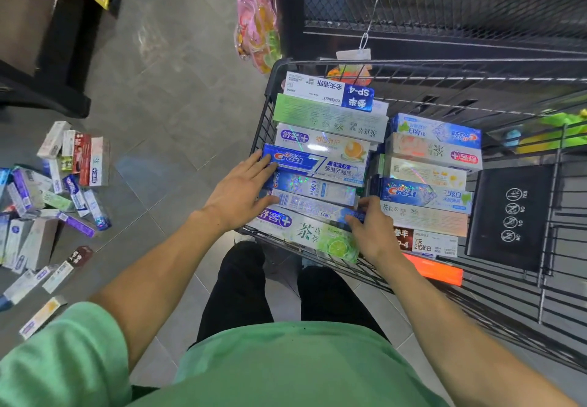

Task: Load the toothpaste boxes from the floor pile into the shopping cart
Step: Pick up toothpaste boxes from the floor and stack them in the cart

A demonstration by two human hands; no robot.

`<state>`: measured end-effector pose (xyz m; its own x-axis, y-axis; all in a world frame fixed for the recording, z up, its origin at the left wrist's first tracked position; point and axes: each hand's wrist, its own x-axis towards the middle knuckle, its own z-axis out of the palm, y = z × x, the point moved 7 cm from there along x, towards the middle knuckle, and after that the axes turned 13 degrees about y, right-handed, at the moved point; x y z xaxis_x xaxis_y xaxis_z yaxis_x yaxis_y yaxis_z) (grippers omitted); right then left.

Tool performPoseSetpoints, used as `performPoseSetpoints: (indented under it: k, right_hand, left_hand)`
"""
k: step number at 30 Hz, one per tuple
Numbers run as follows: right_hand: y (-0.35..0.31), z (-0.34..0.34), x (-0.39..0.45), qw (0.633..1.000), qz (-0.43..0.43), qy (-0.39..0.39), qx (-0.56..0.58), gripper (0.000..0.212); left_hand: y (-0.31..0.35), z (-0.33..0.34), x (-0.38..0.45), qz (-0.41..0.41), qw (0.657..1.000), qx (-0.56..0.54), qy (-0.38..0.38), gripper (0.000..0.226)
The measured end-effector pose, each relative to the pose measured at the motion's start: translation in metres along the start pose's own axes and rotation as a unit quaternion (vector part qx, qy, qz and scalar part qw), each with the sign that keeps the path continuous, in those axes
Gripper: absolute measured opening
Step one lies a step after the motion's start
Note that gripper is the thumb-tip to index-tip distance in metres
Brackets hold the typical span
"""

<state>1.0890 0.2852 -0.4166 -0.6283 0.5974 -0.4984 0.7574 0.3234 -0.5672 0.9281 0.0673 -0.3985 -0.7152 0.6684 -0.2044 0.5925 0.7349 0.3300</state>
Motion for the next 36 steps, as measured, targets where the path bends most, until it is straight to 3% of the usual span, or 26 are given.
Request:
performPoseSetpoints:
  k: [11, 16, 20, 26, 31, 36]
  right_hand:
    - [-0.003, 0.022, 0.002, 0.999, 0.04, -0.029, -0.015, 0.054]
    - [0.0, 0.011, 0.002, 0.998, 0.037, -0.02, -0.042, 0.048]
    - [-0.026, -0.004, -0.004, 0.987, -0.063, -0.01, -0.144, 0.046]
    - [-0.121, 0.0, -0.022, 0.94, -0.242, -0.022, -0.24, 0.052]
    - [-0.21, 0.031, -0.054, 0.892, -0.345, -0.02, -0.291, 0.053]
    - [-0.299, 0.091, -0.112, 0.836, -0.446, -0.007, -0.32, 0.05]
  left_hand:
    - [-0.003, -0.002, 0.0, -0.034, 0.999, -0.011, 0.005, 0.083]
    - [0.0, -0.011, -0.004, -0.054, 0.998, -0.031, 0.01, 0.086]
    - [-0.007, -0.026, -0.023, -0.065, 0.997, -0.014, 0.029, 0.08]
    - [-0.034, -0.073, -0.056, -0.093, 0.994, 0.023, 0.058, 0.074]
    - [-0.076, -0.122, -0.1, -0.13, 0.985, 0.029, 0.112, 0.075]
    - [-0.158, -0.166, -0.19, -0.201, 0.963, 0.031, 0.176, 0.074]
